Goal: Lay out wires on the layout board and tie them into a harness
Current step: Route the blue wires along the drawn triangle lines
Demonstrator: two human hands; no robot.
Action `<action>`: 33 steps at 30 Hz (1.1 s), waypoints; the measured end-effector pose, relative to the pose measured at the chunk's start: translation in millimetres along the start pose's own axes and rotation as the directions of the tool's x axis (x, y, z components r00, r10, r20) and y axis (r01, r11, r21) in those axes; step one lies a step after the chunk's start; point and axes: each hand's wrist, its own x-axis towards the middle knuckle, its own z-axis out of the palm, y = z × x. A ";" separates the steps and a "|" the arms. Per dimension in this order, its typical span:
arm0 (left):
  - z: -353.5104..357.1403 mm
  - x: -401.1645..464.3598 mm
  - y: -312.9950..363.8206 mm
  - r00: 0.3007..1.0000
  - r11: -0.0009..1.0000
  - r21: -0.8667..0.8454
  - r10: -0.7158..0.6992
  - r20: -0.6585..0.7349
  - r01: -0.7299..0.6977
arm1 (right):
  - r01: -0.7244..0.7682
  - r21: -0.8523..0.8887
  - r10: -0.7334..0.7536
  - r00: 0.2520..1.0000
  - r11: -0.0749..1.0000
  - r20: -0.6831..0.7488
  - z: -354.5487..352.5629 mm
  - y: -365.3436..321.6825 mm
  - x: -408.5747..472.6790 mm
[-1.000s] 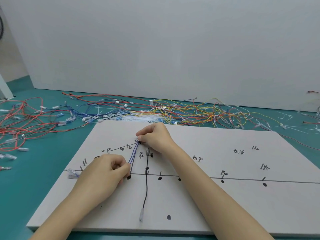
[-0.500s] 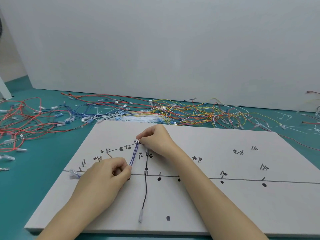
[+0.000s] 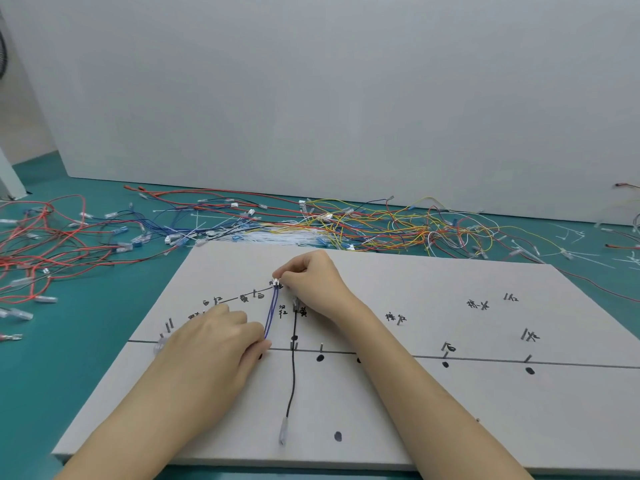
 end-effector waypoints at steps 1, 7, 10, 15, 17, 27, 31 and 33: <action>-1.0 1.6 -1.1 1.000 1.000 0.005 0.027 -0.014 -0.027 | 0.000 0.004 0.000 1.000 1.000 -0.001 -0.4 0.3 0.3; -1.3 8.9 -0.4 0.983 0.968 0.193 0.177 -0.056 -0.163 | 0.009 0.018 -0.009 1.000 1.000 -0.004 -0.3 2.2 1.2; -0.1 9.0 -3.4 0.978 0.956 0.215 0.206 -0.019 -0.197 | 0.013 0.014 -0.013 1.000 1.000 -0.008 0.0 3.5 1.9; 8.9 -1.5 -12.1 0.993 0.994 0.014 0.104 -0.052 -0.104 | 0.023 0.012 -0.023 1.000 1.000 -0.006 0.2 5.2 3.2; 9.6 -4.1 -11.3 0.991 0.996 -0.044 0.069 -0.113 -0.074 | 0.031 0.017 -0.031 0.999 0.999 -0.005 0.4 5.8 3.5; -2.9 -2.0 -18.7 0.971 0.974 -0.090 0.196 -0.139 -0.210 | 0.041 0.000 -0.041 0.999 0.999 -0.015 1.7 6.8 4.5; -2.5 -2.8 -17.8 0.983 0.980 -0.122 0.142 -0.119 -0.157 | 0.048 0.003 -0.048 0.999 0.999 -0.017 1.9 6.7 4.3; -1.4 -2.9 -19.2 0.979 0.978 -0.107 0.164 -0.120 -0.177 | 0.049 0.005 -0.049 0.999 0.999 -0.020 2.0 6.7 4.1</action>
